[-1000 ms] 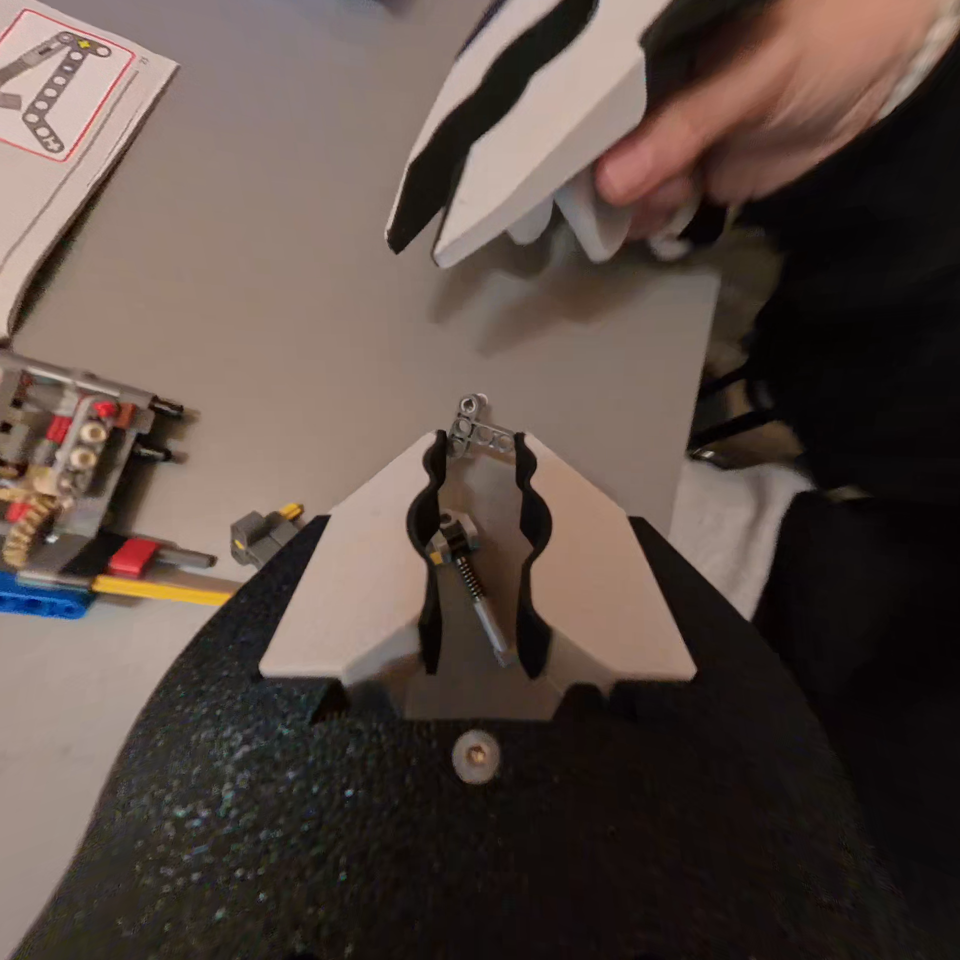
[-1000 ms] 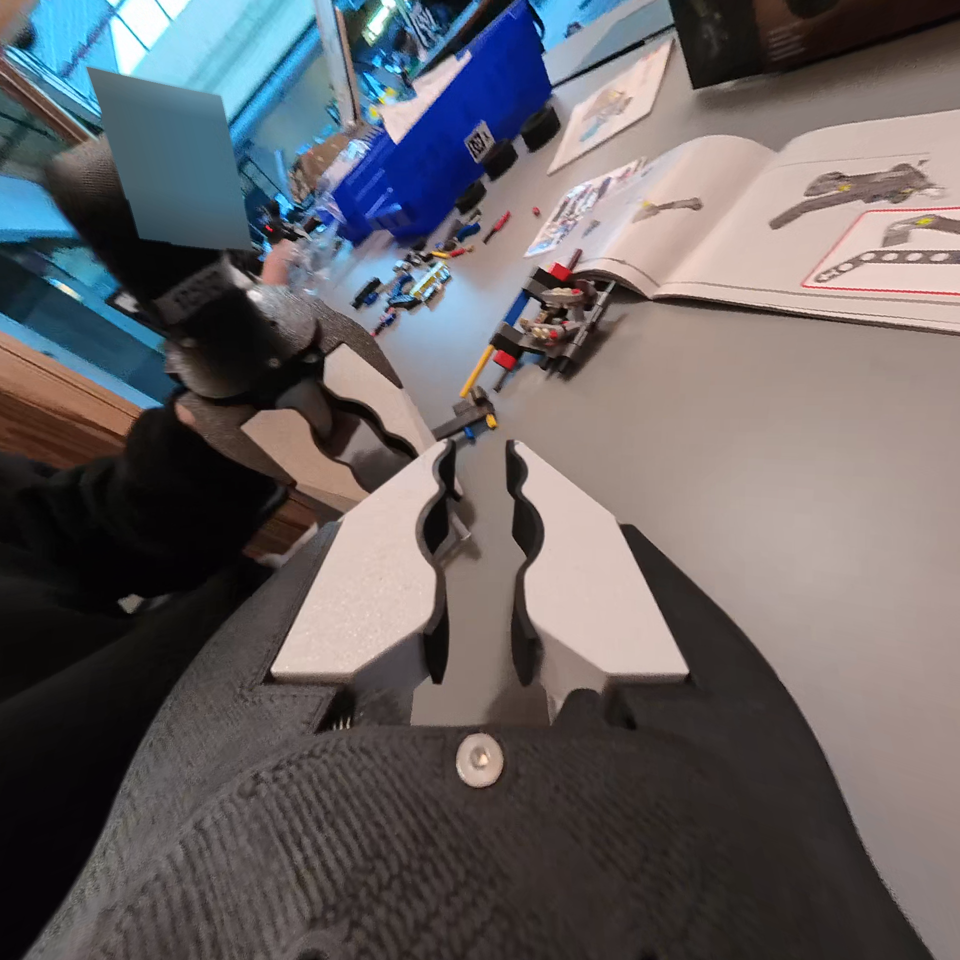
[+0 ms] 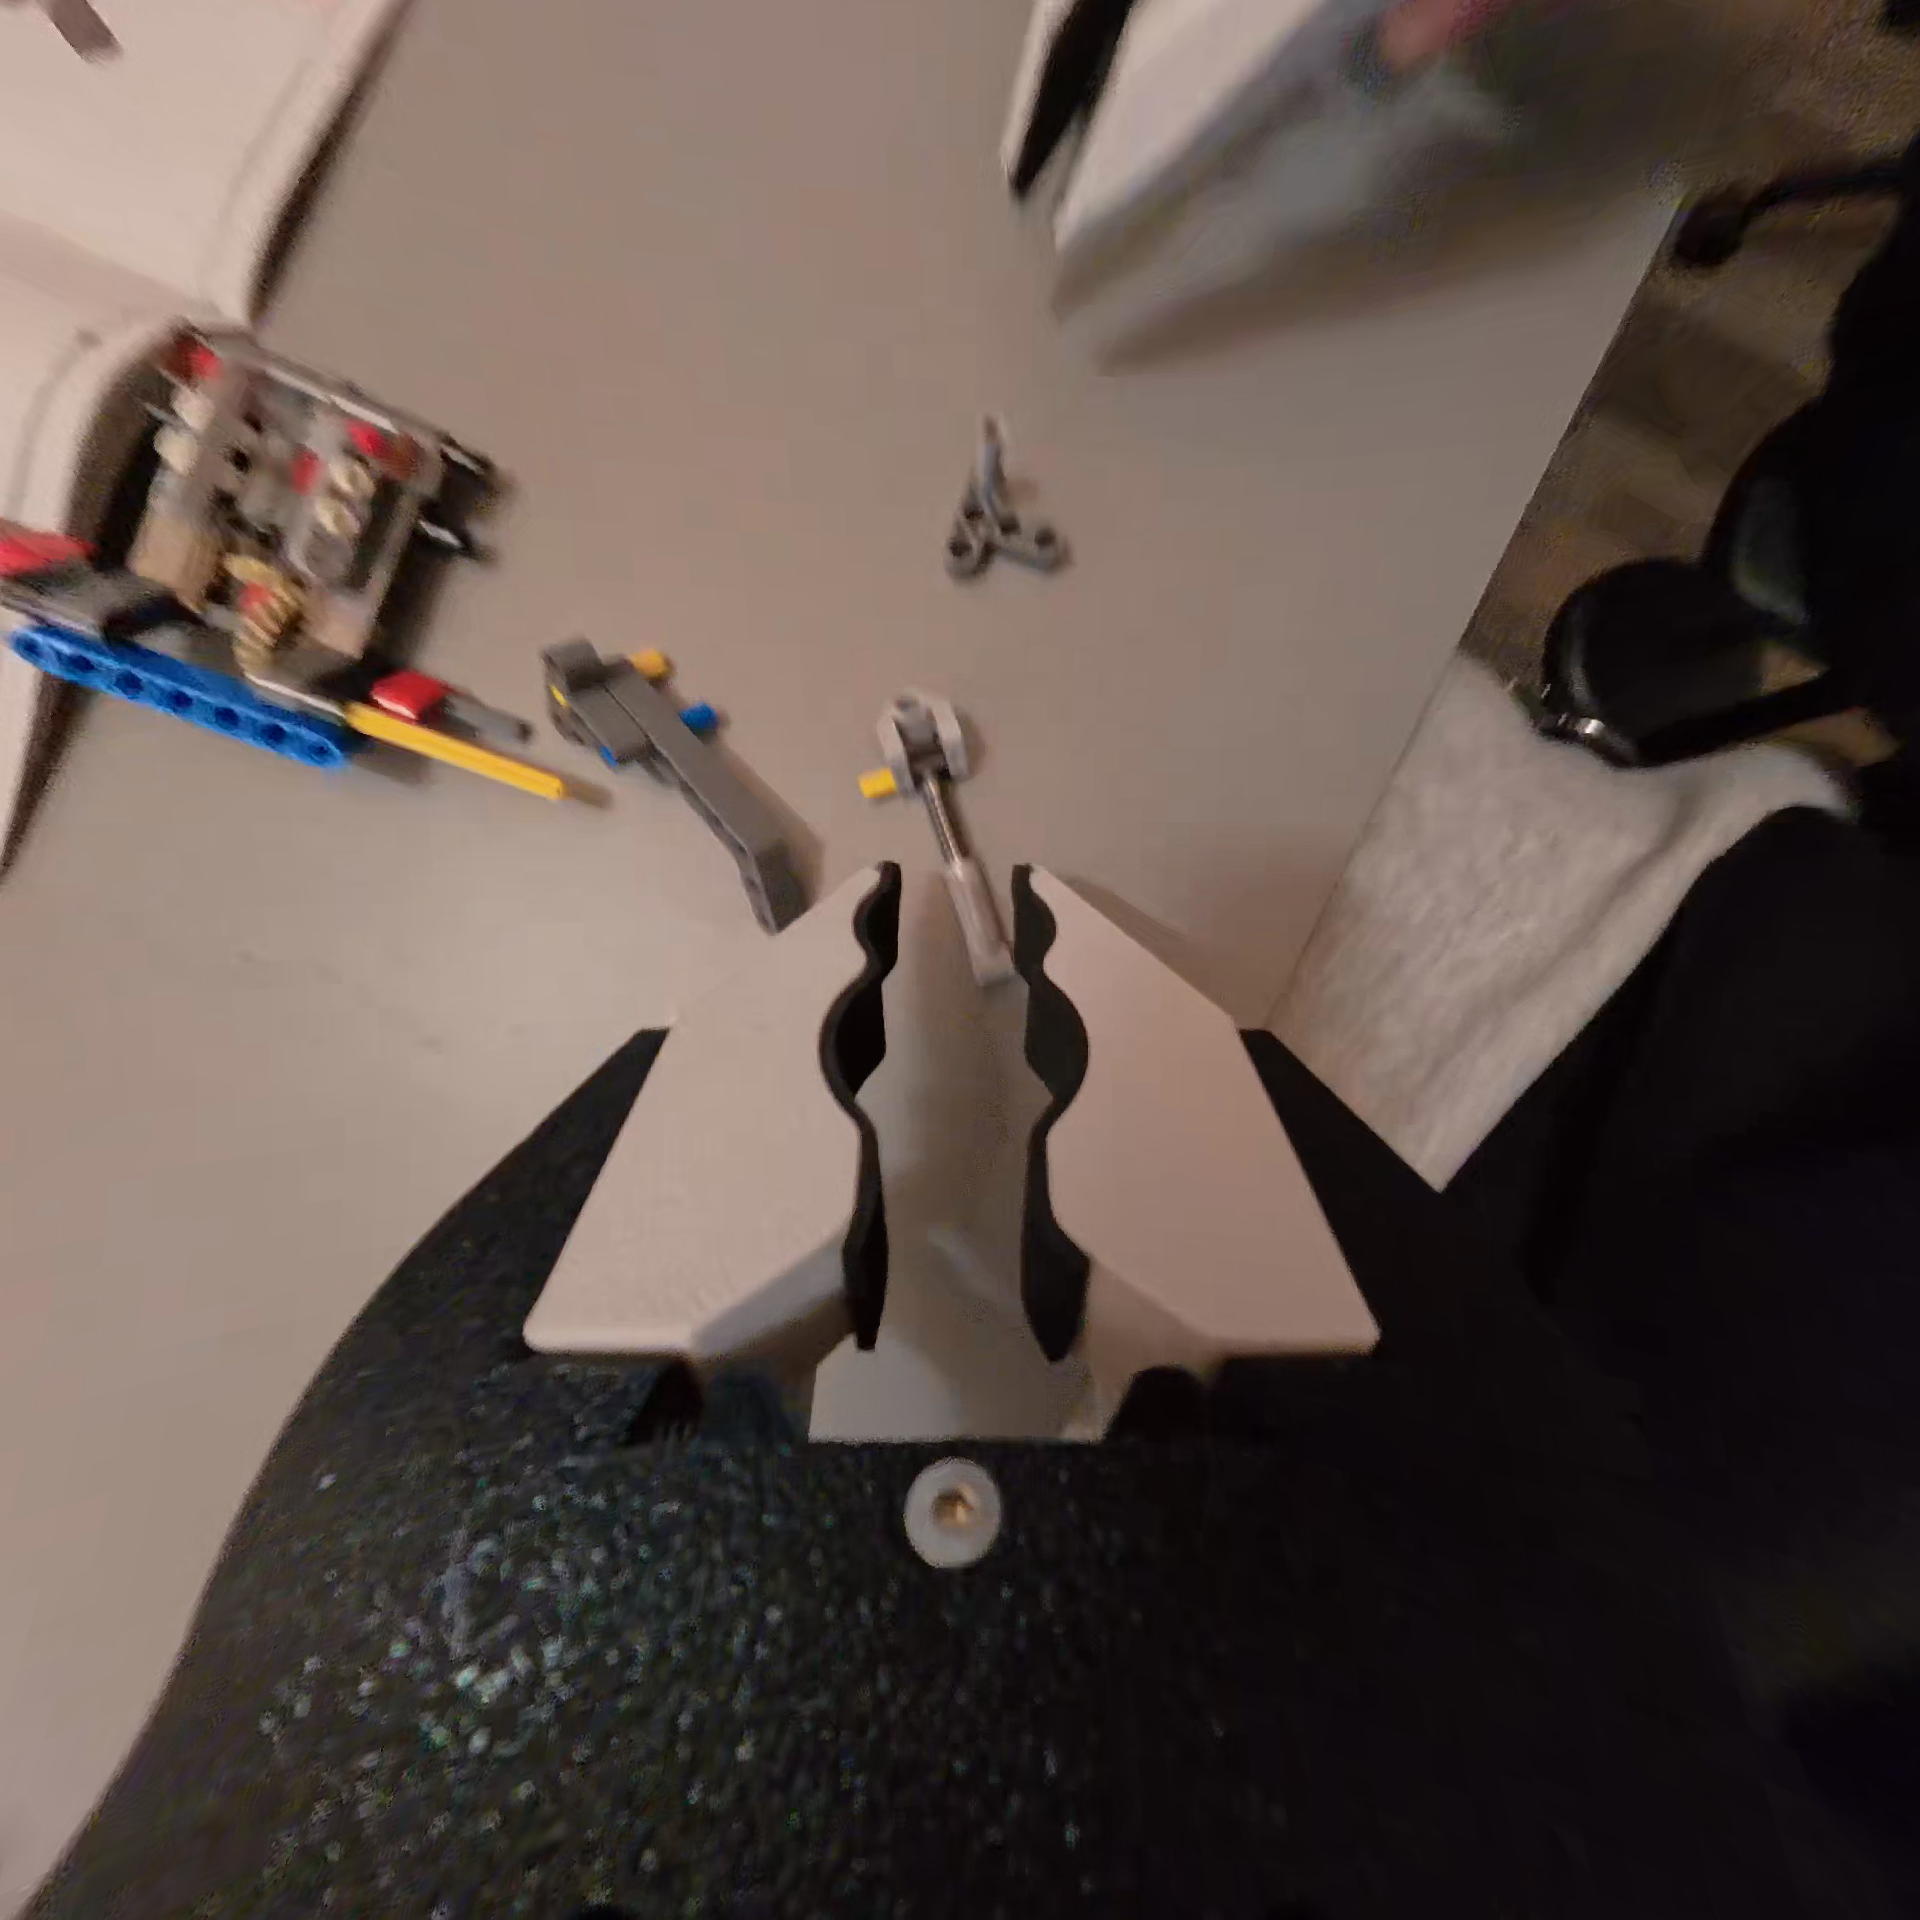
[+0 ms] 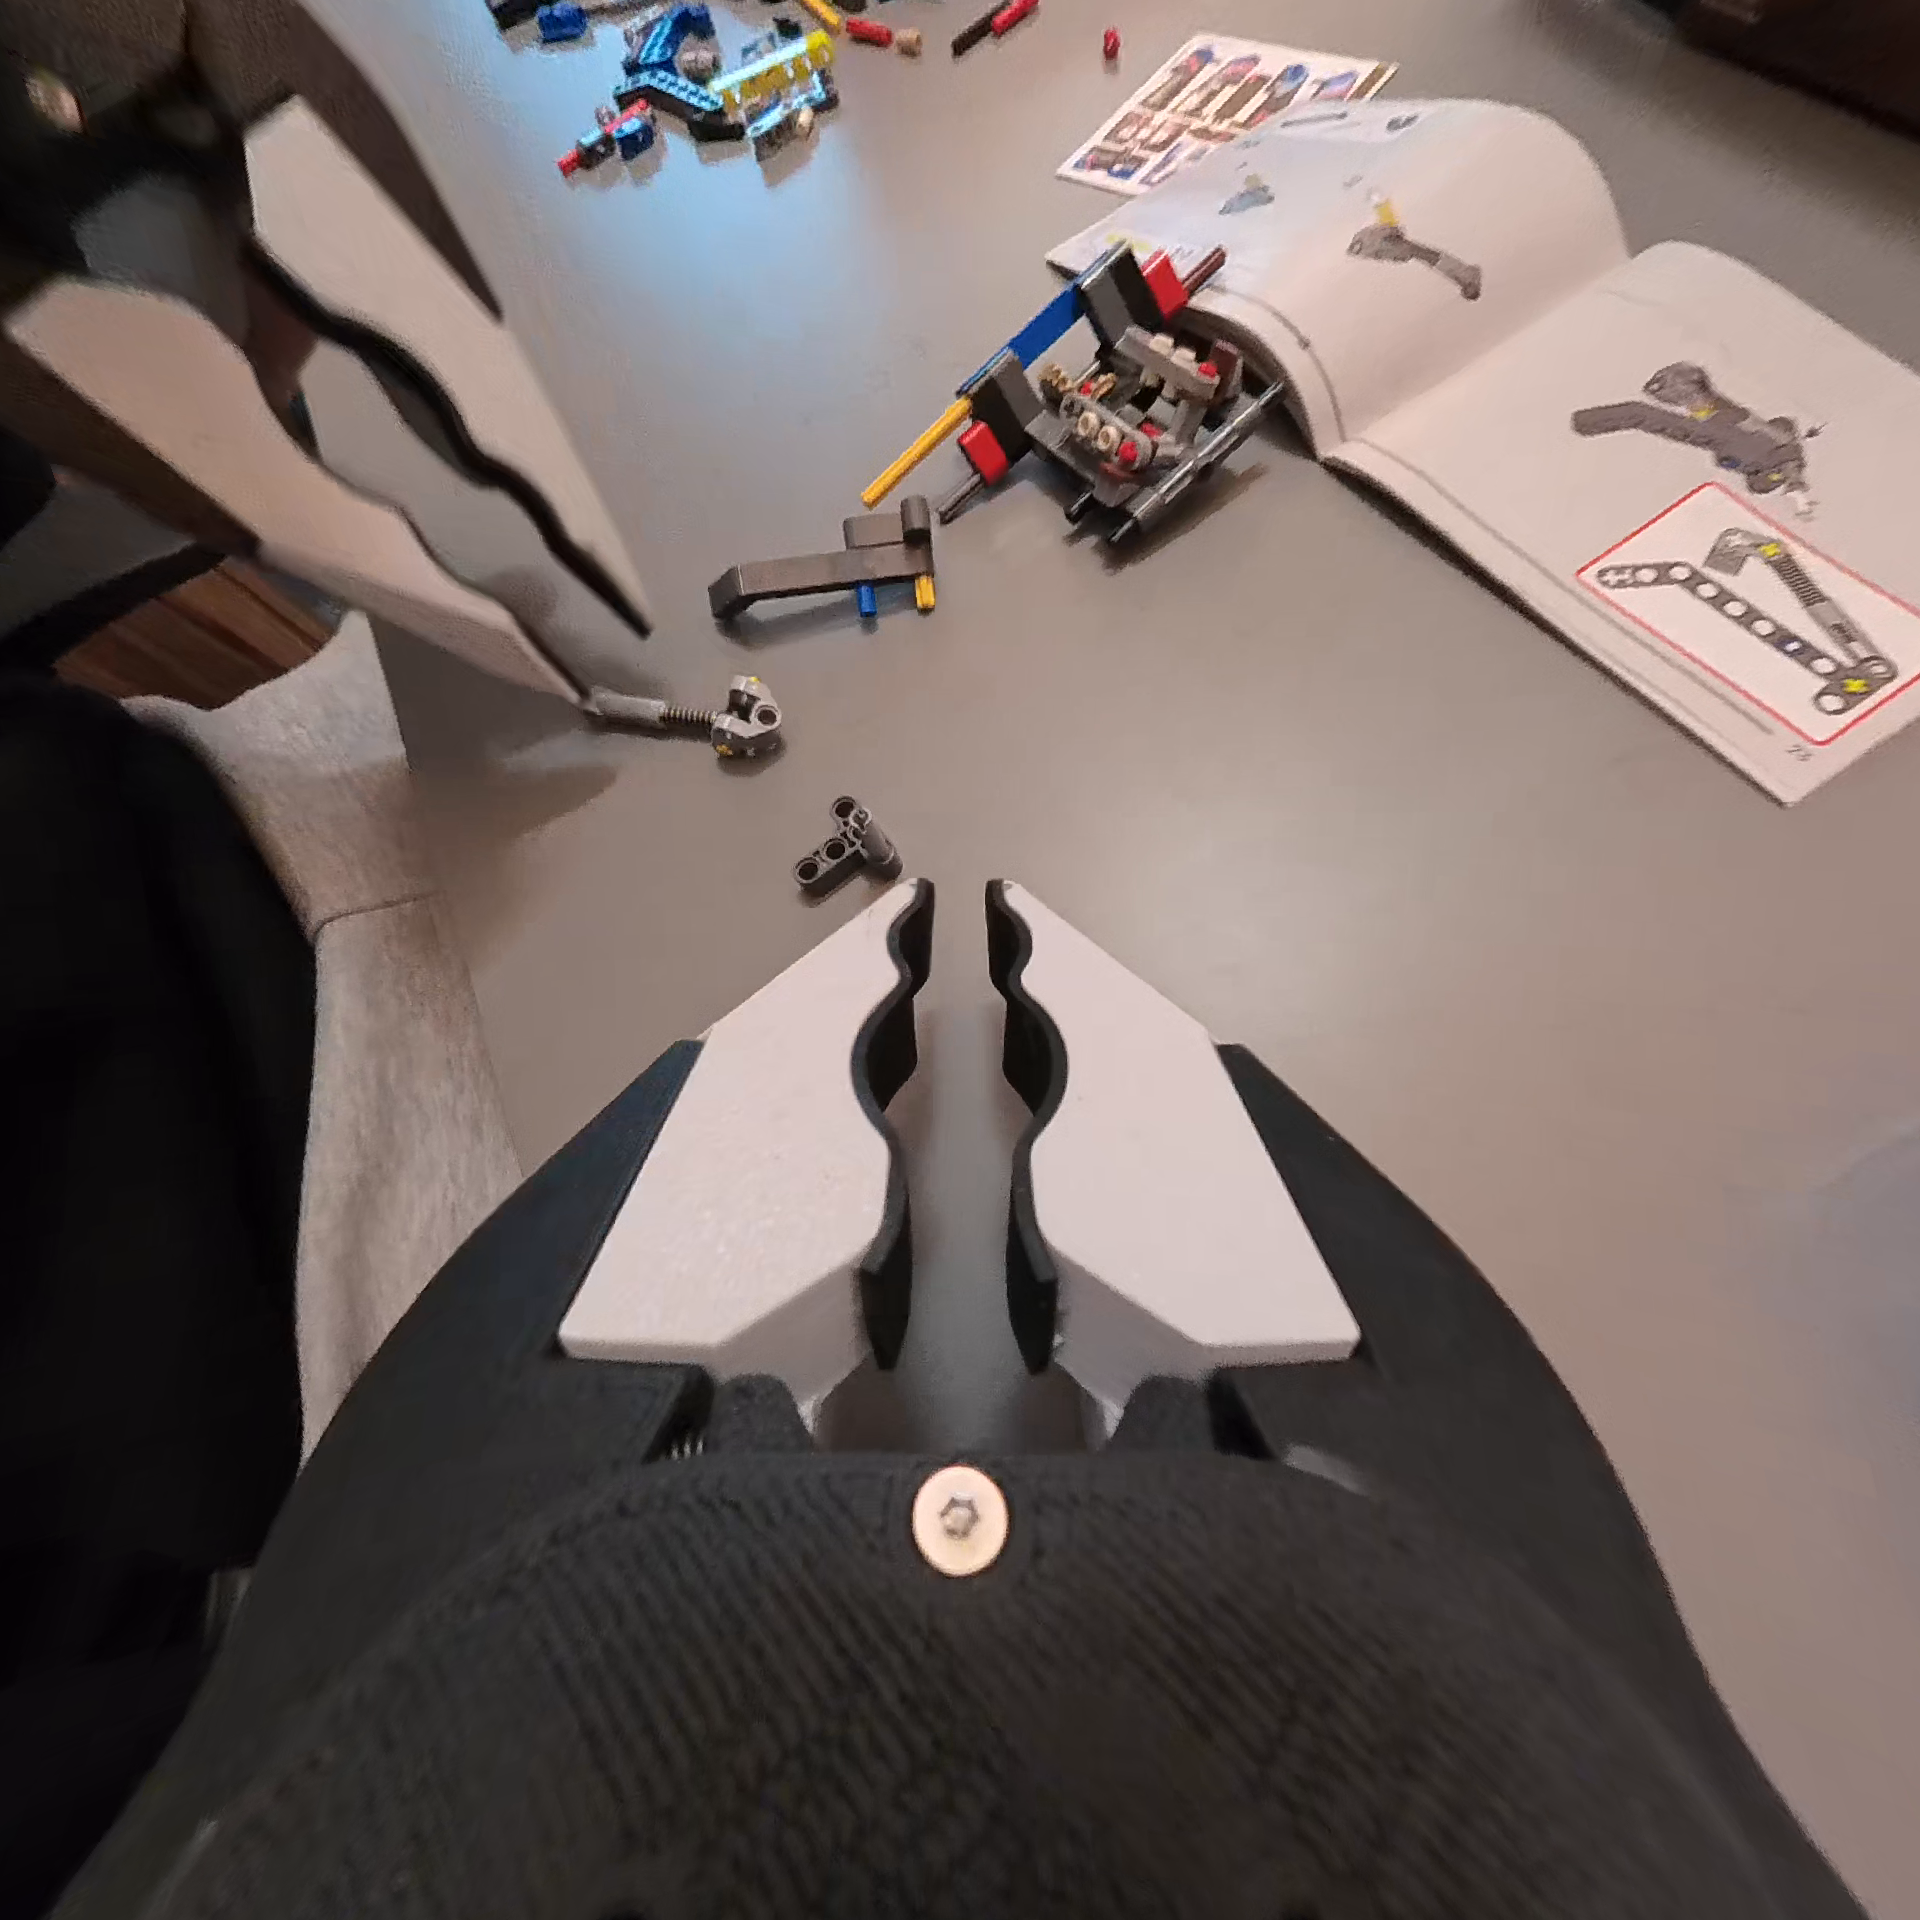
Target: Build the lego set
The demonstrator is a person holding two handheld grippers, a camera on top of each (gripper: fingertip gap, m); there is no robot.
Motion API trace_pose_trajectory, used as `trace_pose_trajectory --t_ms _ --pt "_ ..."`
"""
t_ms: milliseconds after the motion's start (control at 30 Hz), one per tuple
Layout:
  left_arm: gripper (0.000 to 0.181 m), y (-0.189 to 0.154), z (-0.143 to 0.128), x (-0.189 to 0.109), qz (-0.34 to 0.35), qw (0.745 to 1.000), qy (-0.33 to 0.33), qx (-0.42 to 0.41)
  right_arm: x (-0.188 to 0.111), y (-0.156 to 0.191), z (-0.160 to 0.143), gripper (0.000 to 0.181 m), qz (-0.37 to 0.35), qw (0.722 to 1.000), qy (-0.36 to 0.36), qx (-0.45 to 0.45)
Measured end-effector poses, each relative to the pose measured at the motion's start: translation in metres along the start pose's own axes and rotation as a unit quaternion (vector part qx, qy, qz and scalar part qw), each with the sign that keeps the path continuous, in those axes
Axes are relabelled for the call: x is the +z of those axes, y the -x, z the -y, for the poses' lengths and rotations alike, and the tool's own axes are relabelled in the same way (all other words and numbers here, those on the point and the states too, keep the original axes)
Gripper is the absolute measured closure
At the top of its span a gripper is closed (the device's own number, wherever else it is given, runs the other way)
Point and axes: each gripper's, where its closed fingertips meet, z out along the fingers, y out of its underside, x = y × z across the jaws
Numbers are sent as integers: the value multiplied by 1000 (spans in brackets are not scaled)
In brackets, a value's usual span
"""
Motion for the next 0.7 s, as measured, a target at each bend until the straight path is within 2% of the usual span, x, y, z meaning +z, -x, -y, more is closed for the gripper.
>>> trace_pose_trajectory --t_ms 33,133,300,400,467,567,700 --pt "163 -2 -6 3 11 1000 15 7 -1 0 2 173 -4 1000 -2 -1" --pt "166 -5 -14 12 30 999 35 17 -2 5 5 173 -2 1000 -2 -16" --pt "177 -2 -9 16 25 999 20 9 -5 13 12 171 7 998 -20 -65" --pt "177 -4 3 17 -54 996 -37 -54 -9 23 20 162 27 990 -62 -125" --pt "177 -9 21 8 -140 978 -101 -118 -10 27 20 151 32 984 -75 -156" --pt "177 -19 46 -13 -288 922 -166 -199 -12 33 25 149 28 970 -106 -215" --pt "177 -31 64 -29 -416 857 -184 -243 -9 41 34 136 17 952 -137 -274"
